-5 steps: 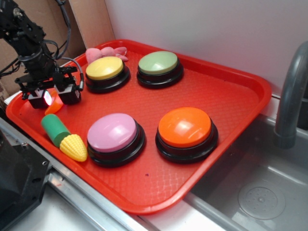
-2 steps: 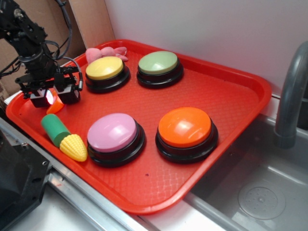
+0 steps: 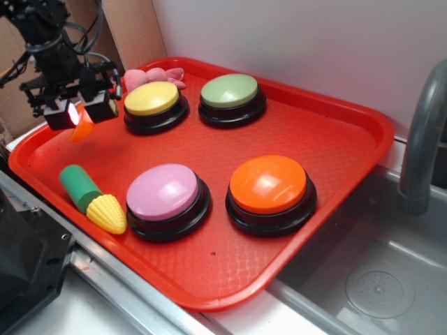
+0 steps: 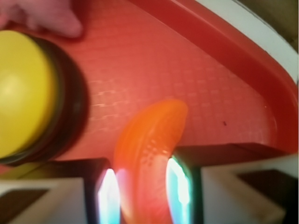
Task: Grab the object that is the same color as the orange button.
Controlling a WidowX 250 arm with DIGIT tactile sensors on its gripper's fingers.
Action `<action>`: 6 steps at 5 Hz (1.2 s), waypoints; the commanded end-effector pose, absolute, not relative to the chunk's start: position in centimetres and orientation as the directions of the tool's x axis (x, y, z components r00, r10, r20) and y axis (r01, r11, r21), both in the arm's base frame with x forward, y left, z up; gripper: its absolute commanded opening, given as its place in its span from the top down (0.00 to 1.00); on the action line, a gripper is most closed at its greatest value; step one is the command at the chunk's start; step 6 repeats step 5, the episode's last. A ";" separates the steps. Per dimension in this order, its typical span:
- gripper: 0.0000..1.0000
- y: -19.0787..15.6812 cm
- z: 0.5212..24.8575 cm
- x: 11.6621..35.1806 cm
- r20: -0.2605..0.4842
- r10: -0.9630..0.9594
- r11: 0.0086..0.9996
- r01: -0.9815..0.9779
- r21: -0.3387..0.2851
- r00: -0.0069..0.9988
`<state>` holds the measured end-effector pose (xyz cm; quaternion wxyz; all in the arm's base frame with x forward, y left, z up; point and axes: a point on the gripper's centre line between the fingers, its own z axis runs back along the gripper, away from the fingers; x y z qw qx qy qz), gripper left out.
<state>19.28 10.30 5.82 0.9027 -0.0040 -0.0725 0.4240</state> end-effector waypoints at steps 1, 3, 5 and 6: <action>1.00 6.5 12.1 22.2 0.057 0.587 0.808 -0.581 -0.097 0.807; 1.00 1.8 15.8 22.6 0.076 0.345 0.938 -0.340 -0.074 0.936; 1.00 1.2 15.6 22.1 0.092 0.374 0.924 -0.362 -0.125 0.923; 1.00 1.2 15.6 22.1 0.092 0.374 0.924 -0.362 -0.125 0.923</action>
